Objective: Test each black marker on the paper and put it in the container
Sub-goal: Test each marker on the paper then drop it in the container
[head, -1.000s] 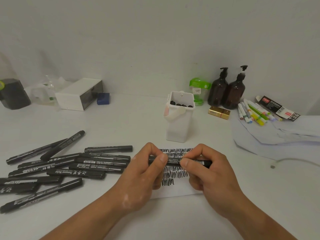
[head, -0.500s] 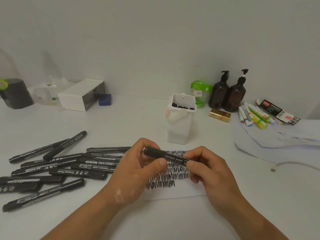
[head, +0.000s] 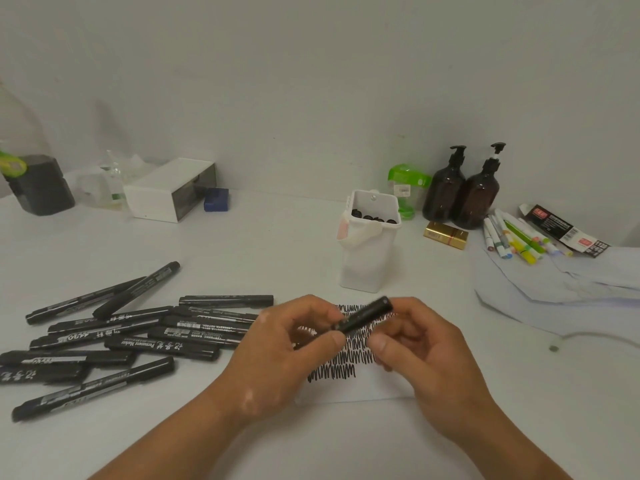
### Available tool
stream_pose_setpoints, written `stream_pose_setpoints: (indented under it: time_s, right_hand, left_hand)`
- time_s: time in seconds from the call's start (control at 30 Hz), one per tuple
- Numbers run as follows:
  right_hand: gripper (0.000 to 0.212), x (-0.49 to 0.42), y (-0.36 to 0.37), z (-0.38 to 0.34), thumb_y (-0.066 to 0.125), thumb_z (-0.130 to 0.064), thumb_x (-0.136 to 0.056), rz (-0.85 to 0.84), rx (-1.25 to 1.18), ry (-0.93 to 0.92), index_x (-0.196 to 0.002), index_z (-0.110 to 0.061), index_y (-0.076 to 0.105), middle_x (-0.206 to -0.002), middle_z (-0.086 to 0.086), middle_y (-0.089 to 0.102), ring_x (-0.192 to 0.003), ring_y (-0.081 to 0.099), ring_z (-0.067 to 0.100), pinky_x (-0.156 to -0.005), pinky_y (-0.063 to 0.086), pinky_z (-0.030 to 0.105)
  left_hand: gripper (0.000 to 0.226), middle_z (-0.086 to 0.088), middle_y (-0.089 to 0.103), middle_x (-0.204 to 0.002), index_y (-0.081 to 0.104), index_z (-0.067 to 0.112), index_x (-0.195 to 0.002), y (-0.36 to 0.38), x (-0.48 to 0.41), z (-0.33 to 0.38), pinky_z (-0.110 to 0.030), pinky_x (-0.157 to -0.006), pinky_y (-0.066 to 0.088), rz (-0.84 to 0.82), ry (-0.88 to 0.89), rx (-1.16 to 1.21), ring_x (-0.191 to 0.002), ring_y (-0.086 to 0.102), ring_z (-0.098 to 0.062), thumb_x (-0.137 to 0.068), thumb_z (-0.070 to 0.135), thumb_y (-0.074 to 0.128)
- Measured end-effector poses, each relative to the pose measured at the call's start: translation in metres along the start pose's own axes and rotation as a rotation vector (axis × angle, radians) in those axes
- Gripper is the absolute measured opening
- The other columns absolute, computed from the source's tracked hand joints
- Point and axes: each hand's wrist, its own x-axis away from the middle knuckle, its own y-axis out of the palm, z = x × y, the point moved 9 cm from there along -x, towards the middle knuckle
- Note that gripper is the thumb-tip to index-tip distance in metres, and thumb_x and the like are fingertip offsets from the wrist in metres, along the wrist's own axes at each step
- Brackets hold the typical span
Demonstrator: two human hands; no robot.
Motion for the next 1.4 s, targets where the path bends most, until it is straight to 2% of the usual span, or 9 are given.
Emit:
stream_pose_setpoints:
  time_s: [0.23, 0.43, 0.57, 0.7, 0.83, 0.9, 1.0, 1.1, 1.4]
  right_hand:
    - [0.011, -0.001, -0.004, -0.003, 0.073, -0.029, -0.081, -0.042, 0.029, -0.069, -0.092, -0.028, 0.076, -0.07, 0.0, 0.068, -0.058, 0.057, 0.011, -0.057, 0.048, 0.022]
    - [0.028, -0.005, -0.101, -0.03, 0.081, -0.043, -0.075, 0.396, -0.07, -0.144, -0.089, -0.019, 0.077, -0.06, 0.005, 0.06, -0.053, 0.052, 0.017, -0.05, 0.045, 0.025]
    - [0.011, -0.023, -0.134, -0.077, 0.071, -0.04, -0.085, 0.557, 0.07, -0.187, -0.086, -0.029, 0.074, -0.062, 0.002, 0.067, -0.054, 0.056, 0.015, -0.051, 0.048, 0.028]
    - [0.003, -0.074, -0.115, -0.144, 0.071, -0.036, -0.087, 0.477, 0.465, -0.323, -0.086, -0.034, 0.071, -0.065, -0.005, 0.073, -0.048, 0.06, 0.005, -0.048, 0.046, 0.015]
    - [0.012, -0.136, -0.073, -0.166, 0.072, -0.042, -0.088, 0.335, 0.913, -0.353, -0.089, -0.031, 0.072, -0.072, -0.021, 0.065, -0.072, 0.06, -0.01, -0.064, 0.036, 0.004]
    - [0.01, -0.161, -0.055, -0.158, 0.071, -0.042, -0.09, 0.234, 1.038, -0.315, -0.092, -0.032, 0.071, -0.074, -0.023, 0.06, -0.072, 0.059, -0.004, -0.061, 0.035, 0.006]
    - [0.012, -0.188, -0.036, -0.133, 0.07, -0.038, -0.092, 0.103, 1.194, -0.225, -0.097, -0.027, 0.073, -0.087, -0.01, 0.066, -0.084, 0.062, 0.015, -0.069, 0.049, 0.025]
    - [0.013, -0.201, -0.023, -0.107, 0.066, -0.035, -0.093, 0.018, 1.284, -0.144, -0.099, -0.025, 0.073, -0.101, -0.004, 0.07, -0.092, 0.062, 0.02, -0.084, 0.057, 0.04]
    - [0.029, -0.212, -0.003, -0.054, 0.051, -0.031, -0.098, -0.224, 1.345, 0.076, -0.084, -0.018, 0.073, -0.086, 0.003, 0.07, -0.083, 0.061, 0.025, -0.064, 0.046, 0.031]
  left_hand:
    - [0.011, 0.011, 0.074, -0.086, 0.071, 0.037, -0.097, 0.008, 0.002, -0.008, -0.016, -0.065, 0.047, -0.09, -0.027, -0.204, -0.067, 0.064, -0.005, -0.088, 0.032, 0.072]
    - [0.013, 0.013, 0.075, -0.086, 0.069, 0.043, -0.098, -0.013, -0.004, -0.017, -0.013, -0.069, 0.049, 0.038, -0.072, -0.205, -0.072, 0.067, -0.003, -0.088, 0.035, 0.073]
    - [0.008, 0.006, 0.074, -0.081, 0.071, 0.04, -0.094, -0.014, -0.005, -0.021, -0.028, -0.074, 0.056, 0.042, -0.074, -0.177, -0.073, 0.068, -0.012, -0.086, 0.038, 0.074]
    - [0.018, 0.001, 0.073, -0.08, 0.072, 0.037, -0.093, -0.012, -0.004, -0.02, -0.045, -0.078, 0.057, 0.032, -0.063, -0.149, -0.076, 0.068, -0.023, -0.08, 0.049, 0.071]
    - [0.027, -0.001, 0.073, -0.08, 0.073, 0.035, -0.093, -0.015, -0.004, -0.021, -0.049, -0.078, 0.057, 0.042, -0.068, -0.134, -0.077, 0.068, -0.027, -0.075, 0.053, 0.067]
    - [0.02, -0.001, 0.073, -0.078, 0.073, 0.035, -0.092, -0.017, -0.005, -0.021, -0.049, -0.076, 0.056, 0.056, -0.073, -0.133, -0.076, 0.067, -0.029, -0.077, 0.047, 0.068]
    - [0.008, -0.001, 0.072, -0.076, 0.073, 0.034, -0.089, -0.017, -0.005, -0.023, -0.048, -0.075, 0.055, 0.056, -0.085, -0.125, -0.073, 0.065, -0.03, -0.082, 0.038, 0.072]
    - [0.008, 0.0, 0.072, -0.076, 0.073, 0.035, -0.09, -0.017, -0.005, -0.023, -0.045, -0.075, 0.056, 0.048, -0.089, -0.134, -0.073, 0.066, -0.027, -0.083, 0.038, 0.071]
    - [0.003, 0.003, 0.071, -0.076, 0.072, 0.037, -0.089, -0.017, -0.004, -0.021, -0.037, -0.07, 0.056, 0.039, -0.07, -0.157, -0.066, 0.064, -0.017, -0.087, 0.035, 0.073]
